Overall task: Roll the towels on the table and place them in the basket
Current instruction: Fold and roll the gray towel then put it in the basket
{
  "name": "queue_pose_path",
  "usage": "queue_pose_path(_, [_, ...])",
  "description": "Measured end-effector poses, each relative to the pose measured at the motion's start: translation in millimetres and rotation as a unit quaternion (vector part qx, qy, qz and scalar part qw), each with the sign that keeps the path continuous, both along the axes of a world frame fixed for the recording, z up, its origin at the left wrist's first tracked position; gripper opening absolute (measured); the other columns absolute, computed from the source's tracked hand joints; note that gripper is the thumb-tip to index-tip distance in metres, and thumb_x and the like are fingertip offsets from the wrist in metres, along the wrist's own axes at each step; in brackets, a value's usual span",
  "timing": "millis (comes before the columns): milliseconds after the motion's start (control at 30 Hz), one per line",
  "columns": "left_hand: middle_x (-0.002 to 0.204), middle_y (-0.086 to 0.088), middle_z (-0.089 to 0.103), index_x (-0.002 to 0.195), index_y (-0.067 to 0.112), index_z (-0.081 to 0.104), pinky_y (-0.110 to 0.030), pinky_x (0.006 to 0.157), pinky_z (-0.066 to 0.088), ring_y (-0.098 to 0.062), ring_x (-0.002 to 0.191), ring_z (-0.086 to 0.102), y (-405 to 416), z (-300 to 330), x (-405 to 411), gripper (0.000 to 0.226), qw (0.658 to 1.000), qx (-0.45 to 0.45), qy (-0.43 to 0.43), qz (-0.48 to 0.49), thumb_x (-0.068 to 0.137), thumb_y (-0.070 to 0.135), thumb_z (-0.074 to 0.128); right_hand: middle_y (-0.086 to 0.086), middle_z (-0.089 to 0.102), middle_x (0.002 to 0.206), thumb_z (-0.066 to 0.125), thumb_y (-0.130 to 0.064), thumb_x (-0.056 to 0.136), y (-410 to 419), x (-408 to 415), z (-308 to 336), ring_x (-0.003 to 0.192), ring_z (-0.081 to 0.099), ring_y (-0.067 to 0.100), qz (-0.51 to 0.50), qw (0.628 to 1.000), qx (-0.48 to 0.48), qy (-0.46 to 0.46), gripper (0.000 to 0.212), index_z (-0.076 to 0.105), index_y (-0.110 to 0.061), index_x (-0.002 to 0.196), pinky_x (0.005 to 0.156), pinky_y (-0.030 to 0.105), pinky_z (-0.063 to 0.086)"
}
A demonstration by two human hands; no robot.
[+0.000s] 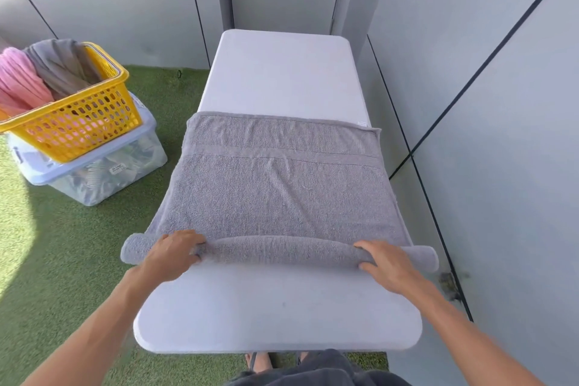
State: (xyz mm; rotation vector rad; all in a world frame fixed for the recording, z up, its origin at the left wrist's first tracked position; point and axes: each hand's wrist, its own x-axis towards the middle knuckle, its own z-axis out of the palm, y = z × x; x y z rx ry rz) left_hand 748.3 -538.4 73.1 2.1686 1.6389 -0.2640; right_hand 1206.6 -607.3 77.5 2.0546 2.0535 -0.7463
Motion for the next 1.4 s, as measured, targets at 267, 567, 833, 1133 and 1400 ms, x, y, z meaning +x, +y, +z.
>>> queue_pose_path(267, [0.122, 0.000, 0.061, 0.128, 0.016, 0.059, -0.042, 0.087, 0.049, -0.025, 0.110, 0.059, -23, -13, 9, 0.049, 0.974, 0.195, -0.110, 0.013, 0.082, 0.026, 0.074, -0.006, 0.040, 0.147, 0.055, -0.041, 0.093, -11, -16, -10, 0.140, 0.031, 0.018, -0.011, 0.987, 0.162, 0.003, 0.056, 0.038, -0.027, 0.145, 0.111, 0.035, 0.017])
queue_pose_path(567, [0.113, 0.005, 0.062, 0.124, 0.023, 0.060, -0.037, 0.095, 0.035, -0.022, 0.114, 0.055, -15, -7, 13, 0.043, 0.994, 0.101, -0.032, 0.024, 0.083, 0.024, 0.073, -0.008, 0.059, 0.125, 0.061, -0.033, 0.091, 9, -10, 1, 0.119, 0.051, 0.018, 0.005, 0.999, 0.044, -0.019, 0.040, 0.051, -0.031, 0.130, 0.099, 0.037, 0.036])
queue_pose_path(833, [0.132, -0.005, 0.055, 0.129, 0.017, 0.058, -0.046, 0.095, 0.046, -0.030, 0.114, 0.057, -8, -8, 4, 0.033, 0.976, 0.147, -0.141, 0.076, 0.096, 0.017, 0.051, -0.008, 0.051, 0.139, 0.053, -0.032, 0.096, 9, -12, 3, 0.132, 0.041, 0.015, -0.058, 0.982, 0.172, 0.049, 0.046, 0.044, -0.027, 0.141, 0.109, 0.038, 0.030])
queue_pose_path(1133, [0.123, 0.002, 0.062, 0.129, 0.019, 0.057, -0.037, 0.103, 0.036, -0.024, 0.118, 0.055, -11, -11, 14, 0.050, 0.990, 0.126, -0.056, 0.006, 0.082, 0.019, 0.073, -0.008, 0.051, 0.134, 0.059, -0.032, 0.092, 7, -21, -3, 0.130, 0.042, 0.016, 0.030, 0.996, 0.069, -0.042, 0.050, 0.043, -0.028, 0.139, 0.108, 0.035, 0.027])
queue_pose_path(1400, [0.127, 0.000, 0.057, 0.130, 0.021, 0.059, -0.039, 0.093, 0.046, -0.025, 0.113, 0.057, -5, -3, 5, 0.038, 0.978, 0.151, -0.144, 0.028, 0.093, 0.015, 0.056, -0.003, 0.050, 0.137, 0.051, -0.030, 0.096, 2, -17, 2, 0.128, 0.045, 0.020, -0.016, 0.991, 0.132, 0.002, 0.047, 0.041, -0.026, 0.142, 0.106, 0.037, 0.034])
